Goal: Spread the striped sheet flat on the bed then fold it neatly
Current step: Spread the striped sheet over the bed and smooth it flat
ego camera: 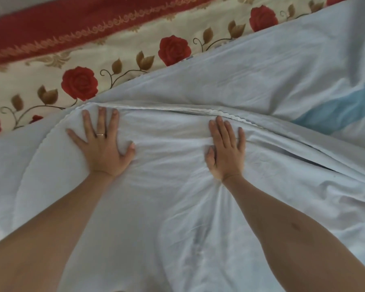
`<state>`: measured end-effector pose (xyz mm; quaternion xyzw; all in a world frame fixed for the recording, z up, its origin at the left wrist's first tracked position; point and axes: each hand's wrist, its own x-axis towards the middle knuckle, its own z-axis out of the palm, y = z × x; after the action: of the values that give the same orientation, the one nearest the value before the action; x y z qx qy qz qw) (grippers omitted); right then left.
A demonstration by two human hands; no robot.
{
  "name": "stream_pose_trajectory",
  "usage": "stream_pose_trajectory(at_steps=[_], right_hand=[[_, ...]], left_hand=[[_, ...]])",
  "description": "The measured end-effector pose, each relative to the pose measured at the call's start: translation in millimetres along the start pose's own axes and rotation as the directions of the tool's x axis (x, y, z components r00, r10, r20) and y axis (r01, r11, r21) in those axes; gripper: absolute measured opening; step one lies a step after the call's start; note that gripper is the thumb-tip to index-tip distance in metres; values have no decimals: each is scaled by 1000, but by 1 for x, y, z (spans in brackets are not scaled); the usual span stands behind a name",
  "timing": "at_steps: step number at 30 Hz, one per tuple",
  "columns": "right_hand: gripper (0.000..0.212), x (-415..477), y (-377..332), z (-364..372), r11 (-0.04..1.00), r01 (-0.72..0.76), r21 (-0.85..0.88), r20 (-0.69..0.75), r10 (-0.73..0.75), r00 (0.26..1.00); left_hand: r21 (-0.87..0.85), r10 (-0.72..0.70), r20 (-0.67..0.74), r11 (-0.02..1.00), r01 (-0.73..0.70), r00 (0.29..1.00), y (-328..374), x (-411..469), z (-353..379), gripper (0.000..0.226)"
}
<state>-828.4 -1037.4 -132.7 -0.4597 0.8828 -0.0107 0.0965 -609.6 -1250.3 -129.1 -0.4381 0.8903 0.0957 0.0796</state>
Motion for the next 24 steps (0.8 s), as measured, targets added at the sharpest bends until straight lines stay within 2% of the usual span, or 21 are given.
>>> stream_pose_trajectory(at_steps=[7,9,11,12,15,17,19,21,24], right_hand=[[65,0,-1,-9,999,-11,37,53,9,999],[65,1,1,-8,999,-8,34,45,7,999],[65,3,1,-7,999,-11,40,41,9,999],[65,4,1,-6,999,-4,48,43,2,999],[64,2,3,-6,997,-9,81,55,4,998],[65,1,0,-9,996,-19,93,81,11,997],[67,4,0,-13,994,-34,103,95,24,995],[67,4,3,-13,992,-39,122,110,26,994],[67,0,3,-13,991,-42,129,97,29,995]], left_hand=[[-11,-23,94,1000,24,995,4,-3,-9,86],[-18,-40,72,999,41,997,6,-3,-9,84],[-94,-47,24,994,49,999,13,-5,-14,78],[-152,-21,-26,988,17,999,21,-7,-19,72],[-259,158,-172,945,-199,972,63,0,-38,64],[-294,258,-117,914,-281,959,90,25,-48,61],[-255,288,40,929,-269,957,114,51,-46,64],[-177,232,187,964,-200,955,125,65,-38,75],[-127,22,221,992,6,975,136,64,-34,90]])
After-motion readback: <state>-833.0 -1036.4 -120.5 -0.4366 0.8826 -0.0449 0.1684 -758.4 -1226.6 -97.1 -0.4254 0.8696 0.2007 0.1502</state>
